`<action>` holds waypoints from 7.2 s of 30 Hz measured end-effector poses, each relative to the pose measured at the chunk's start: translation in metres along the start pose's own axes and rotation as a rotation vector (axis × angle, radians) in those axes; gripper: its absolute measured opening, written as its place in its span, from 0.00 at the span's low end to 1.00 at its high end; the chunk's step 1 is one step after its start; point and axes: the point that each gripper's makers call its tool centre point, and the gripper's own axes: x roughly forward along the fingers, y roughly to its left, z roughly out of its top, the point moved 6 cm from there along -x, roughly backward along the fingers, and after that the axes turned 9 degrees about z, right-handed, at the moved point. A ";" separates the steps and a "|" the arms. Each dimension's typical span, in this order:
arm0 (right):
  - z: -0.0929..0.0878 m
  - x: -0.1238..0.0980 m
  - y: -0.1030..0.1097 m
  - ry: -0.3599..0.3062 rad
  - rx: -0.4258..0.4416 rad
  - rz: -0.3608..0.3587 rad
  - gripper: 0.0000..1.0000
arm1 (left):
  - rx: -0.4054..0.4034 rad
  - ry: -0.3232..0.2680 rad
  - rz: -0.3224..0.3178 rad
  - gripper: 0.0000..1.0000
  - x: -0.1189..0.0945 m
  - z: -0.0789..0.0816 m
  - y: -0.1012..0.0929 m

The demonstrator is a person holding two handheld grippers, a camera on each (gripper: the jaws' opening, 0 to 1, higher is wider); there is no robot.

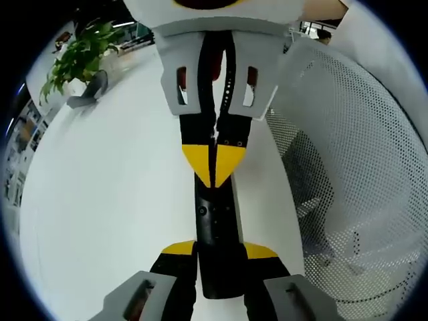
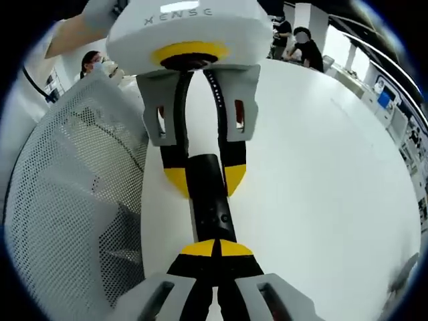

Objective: Press the specified remote control buttons in sequence, fully releasing each button before pressing the next.

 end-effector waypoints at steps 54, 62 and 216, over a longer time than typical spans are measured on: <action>0.003 0.004 0.008 0.085 -0.020 -0.055 0.00 | 0.026 -0.022 -0.001 0.24 0.000 0.002 -0.004; -0.003 0.001 0.006 -0.053 0.114 -0.036 0.00 | 0.033 -0.020 -0.008 0.24 0.001 0.002 -0.002; 0.017 0.022 0.054 -0.075 0.107 -0.277 0.00 | -0.110 -0.358 0.085 0.24 -0.004 -0.010 -0.040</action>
